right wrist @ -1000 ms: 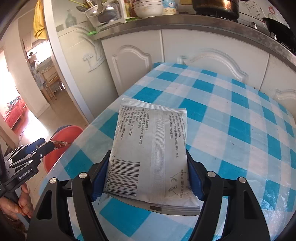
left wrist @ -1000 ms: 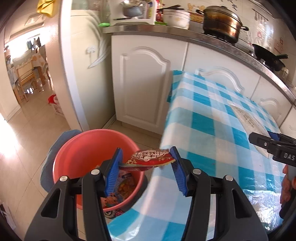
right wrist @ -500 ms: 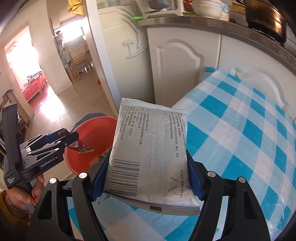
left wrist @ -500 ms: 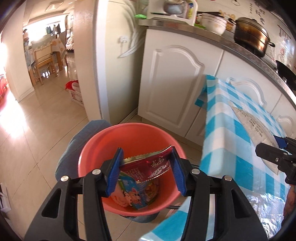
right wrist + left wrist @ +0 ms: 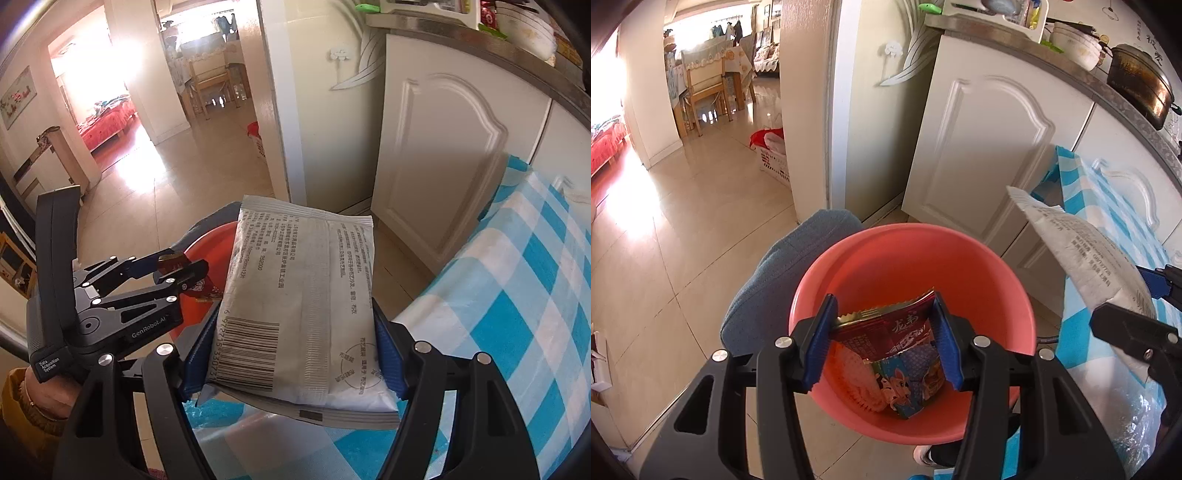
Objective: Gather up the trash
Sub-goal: 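Carry the red wrapper and white packet over the red bucket with both grippers, then open both grippers to drop the wrapper and packet into the bucket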
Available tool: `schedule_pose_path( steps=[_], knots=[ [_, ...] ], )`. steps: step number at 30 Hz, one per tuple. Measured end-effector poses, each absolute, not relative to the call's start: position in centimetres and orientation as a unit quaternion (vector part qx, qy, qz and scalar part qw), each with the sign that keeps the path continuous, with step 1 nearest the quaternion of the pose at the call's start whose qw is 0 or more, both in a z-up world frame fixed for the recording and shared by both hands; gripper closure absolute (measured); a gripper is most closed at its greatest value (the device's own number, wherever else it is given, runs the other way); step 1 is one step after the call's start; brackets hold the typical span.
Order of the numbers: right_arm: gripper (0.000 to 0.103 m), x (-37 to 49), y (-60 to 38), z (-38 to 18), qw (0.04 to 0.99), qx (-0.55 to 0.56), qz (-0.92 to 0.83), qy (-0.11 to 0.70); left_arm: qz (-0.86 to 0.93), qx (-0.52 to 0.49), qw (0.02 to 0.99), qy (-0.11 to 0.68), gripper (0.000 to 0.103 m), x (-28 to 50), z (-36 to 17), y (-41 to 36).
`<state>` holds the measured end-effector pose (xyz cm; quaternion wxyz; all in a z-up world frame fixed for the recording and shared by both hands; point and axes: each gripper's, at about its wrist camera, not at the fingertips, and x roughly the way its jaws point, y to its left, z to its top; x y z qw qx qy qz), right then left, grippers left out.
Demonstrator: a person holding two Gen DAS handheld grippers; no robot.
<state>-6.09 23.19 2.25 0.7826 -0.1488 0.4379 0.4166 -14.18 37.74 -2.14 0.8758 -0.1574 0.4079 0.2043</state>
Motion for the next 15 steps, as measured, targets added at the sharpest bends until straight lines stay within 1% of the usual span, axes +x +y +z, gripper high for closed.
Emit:
schedule_pose_path(
  steps=[2, 3, 4, 6, 8, 9, 10, 12, 14, 15],
  knots=[
    [0.028, -6.1, 23.9, 1.8, 0.779, -0.152, 0.421, 0.44, 0.204, -0.161, 0.873, 0.413, 0.051, -14.1, -2.7, 37.9],
    [0.023, -6.1, 24.2, 1.5, 0.776, -0.154, 0.422, 0.444, 0.204, -0.164, 0.871, 0.416, 0.051, -14.0, -3.0, 38.0],
    [0.022, -6.1, 24.5, 1.1, 0.771, -0.156, 0.423, 0.45, 0.203, -0.166, 0.869, 0.419, 0.051, -13.9, -3.4, 38.2],
    [0.021, -5.9, 24.7, 0.5, 0.772, -0.153, 0.418, 0.454, 0.201, -0.172, 0.865, 0.427, 0.051, -13.8, -4.1, 38.4],
    [0.02, -5.6, 24.4, 0.3, 0.77, -0.141, 0.422, 0.457, 0.204, -0.176, 0.86, 0.433, 0.047, -13.5, -4.7, 38.6],
    [0.017, -5.5, 24.2, 0.4, 0.772, -0.134, 0.422, 0.457, 0.205, -0.177, 0.859, 0.435, 0.042, -13.4, -4.9, 38.6],
    [0.016, -5.5, 23.9, 0.5, 0.775, -0.128, 0.419, 0.456, 0.208, -0.175, 0.858, 0.435, 0.034, -13.4, -5.1, 38.6],
    [0.016, -5.3, 23.0, 0.9, 0.781, -0.117, 0.415, 0.451, 0.215, -0.167, 0.859, 0.433, 0.028, -13.3, -5.1, 38.5],
    [0.016, -5.1, 21.8, 1.4, 0.791, -0.107, 0.406, 0.446, 0.215, -0.16, 0.861, 0.433, 0.026, -13.2, -4.9, 38.3],
    [0.016, -5.2, 21.1, 1.7, 0.795, -0.1, 0.402, 0.443, 0.218, -0.156, 0.861, 0.432, 0.021, -13.0, -4.8, 38.2]
  ],
)
